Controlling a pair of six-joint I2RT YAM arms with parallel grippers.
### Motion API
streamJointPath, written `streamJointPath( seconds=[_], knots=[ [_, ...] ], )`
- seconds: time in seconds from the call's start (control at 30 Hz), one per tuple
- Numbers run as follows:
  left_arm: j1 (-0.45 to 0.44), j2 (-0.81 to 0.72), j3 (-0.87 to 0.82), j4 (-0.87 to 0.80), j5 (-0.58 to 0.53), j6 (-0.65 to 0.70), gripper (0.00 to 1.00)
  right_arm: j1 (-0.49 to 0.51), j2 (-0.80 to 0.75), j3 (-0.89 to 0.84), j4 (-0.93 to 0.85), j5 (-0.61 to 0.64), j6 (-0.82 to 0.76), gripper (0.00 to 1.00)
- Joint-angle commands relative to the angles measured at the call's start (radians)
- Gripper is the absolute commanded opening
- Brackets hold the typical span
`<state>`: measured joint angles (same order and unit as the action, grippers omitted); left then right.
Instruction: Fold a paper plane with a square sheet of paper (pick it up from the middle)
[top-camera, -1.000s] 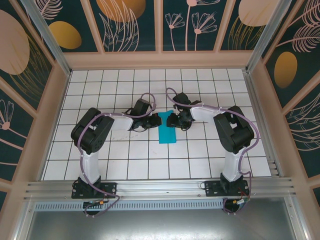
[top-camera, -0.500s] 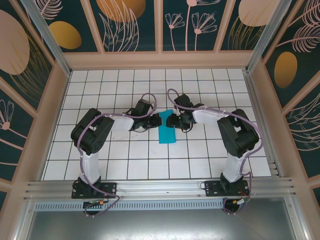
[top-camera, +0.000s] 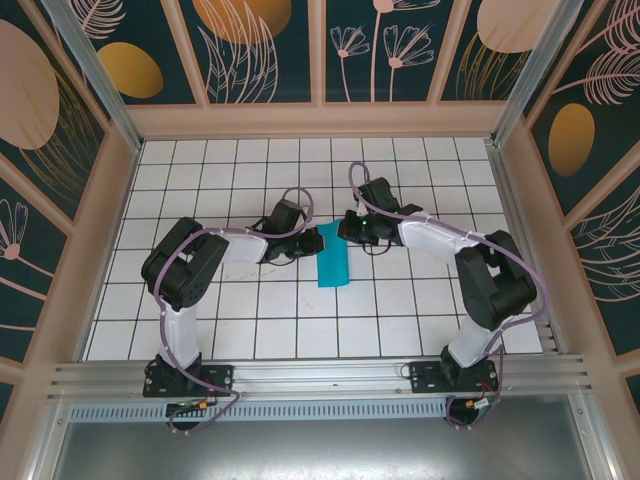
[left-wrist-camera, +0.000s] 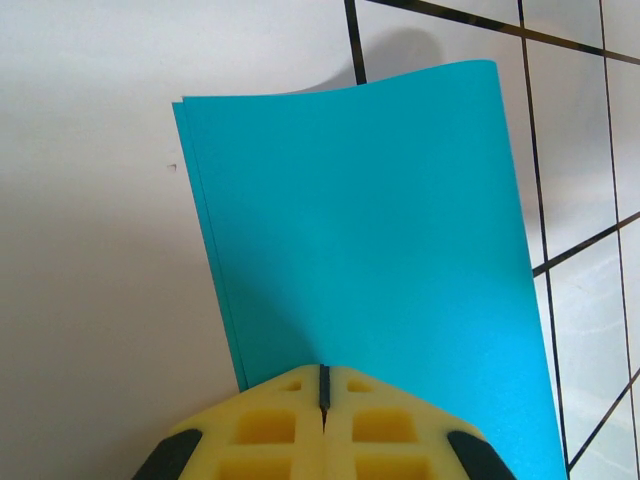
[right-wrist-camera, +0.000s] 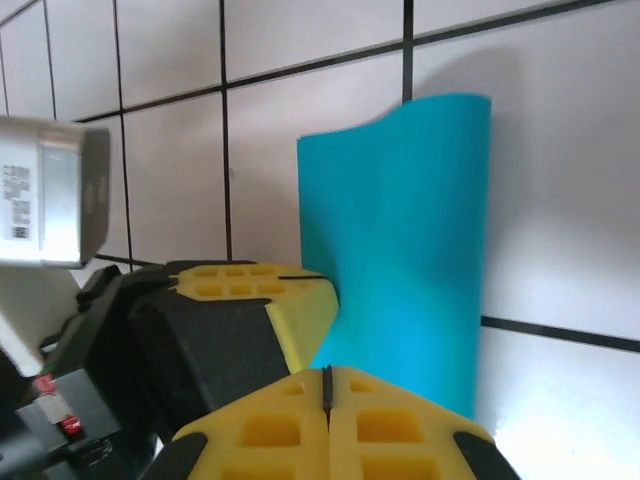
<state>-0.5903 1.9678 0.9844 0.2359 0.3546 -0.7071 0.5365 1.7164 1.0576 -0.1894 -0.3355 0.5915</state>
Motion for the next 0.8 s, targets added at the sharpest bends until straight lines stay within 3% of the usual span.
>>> streamJointPath(
  seconds=[0.0, 0.4, 0.77],
  knots=[
    [0.008, 0.067, -0.062, -0.202, -0.114, 0.016, 0.00, 0.005, 0.064, 0.027, 0.048, -0.063, 0.020, 0.00],
    [0.008, 0.083, -0.052, -0.213, -0.113, 0.002, 0.00, 0.046, 0.197, 0.089, 0.016, -0.073, -0.007, 0.00],
    [0.008, 0.094, -0.055, -0.251, -0.163, -0.010, 0.00, 0.016, 0.206, 0.031, 0.004, -0.030, -0.027, 0.00]
  ],
)
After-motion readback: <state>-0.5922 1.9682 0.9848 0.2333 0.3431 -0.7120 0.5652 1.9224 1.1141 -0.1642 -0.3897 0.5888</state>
